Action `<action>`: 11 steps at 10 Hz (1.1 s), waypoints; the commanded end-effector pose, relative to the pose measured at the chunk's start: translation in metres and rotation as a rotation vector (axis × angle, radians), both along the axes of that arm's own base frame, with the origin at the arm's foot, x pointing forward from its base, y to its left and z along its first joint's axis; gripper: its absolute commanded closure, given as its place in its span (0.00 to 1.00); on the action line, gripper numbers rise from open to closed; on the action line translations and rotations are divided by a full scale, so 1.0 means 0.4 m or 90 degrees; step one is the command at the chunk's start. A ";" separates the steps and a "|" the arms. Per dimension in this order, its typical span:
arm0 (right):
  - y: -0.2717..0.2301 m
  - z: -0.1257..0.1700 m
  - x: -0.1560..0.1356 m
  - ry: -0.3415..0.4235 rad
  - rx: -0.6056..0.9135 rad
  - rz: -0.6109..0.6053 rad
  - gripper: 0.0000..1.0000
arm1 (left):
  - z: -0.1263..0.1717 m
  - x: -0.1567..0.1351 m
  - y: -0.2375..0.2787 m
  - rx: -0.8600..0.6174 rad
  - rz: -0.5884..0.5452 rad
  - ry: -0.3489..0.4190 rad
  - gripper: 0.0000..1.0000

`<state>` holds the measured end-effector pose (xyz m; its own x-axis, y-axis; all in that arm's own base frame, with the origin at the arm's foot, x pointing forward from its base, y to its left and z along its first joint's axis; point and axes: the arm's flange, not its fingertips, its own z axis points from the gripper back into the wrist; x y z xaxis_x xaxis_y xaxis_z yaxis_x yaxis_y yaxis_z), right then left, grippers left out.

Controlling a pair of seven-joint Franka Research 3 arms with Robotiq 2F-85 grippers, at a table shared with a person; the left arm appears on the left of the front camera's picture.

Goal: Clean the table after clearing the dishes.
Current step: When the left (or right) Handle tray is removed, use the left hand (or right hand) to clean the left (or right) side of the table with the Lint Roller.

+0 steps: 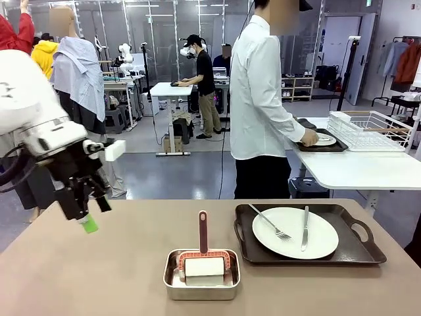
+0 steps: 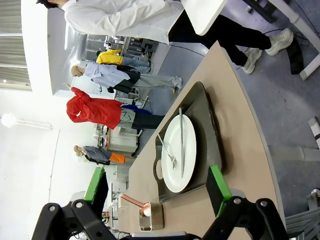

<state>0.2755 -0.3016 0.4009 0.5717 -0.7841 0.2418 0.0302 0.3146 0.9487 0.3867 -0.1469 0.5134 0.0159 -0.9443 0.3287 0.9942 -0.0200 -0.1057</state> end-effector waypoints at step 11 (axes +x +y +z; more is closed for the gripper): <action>0.000 0.007 -0.004 -0.007 0.009 -0.003 0.00 | 0.028 0.321 -0.600 0.237 -0.016 0.053 0.00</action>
<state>0.2754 -0.3017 0.4010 0.5716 -0.7841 0.2419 0.0315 0.3156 0.9484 0.5101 -0.3831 0.5189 0.0048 -1.0000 -0.0082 0.9765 0.0065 -0.2154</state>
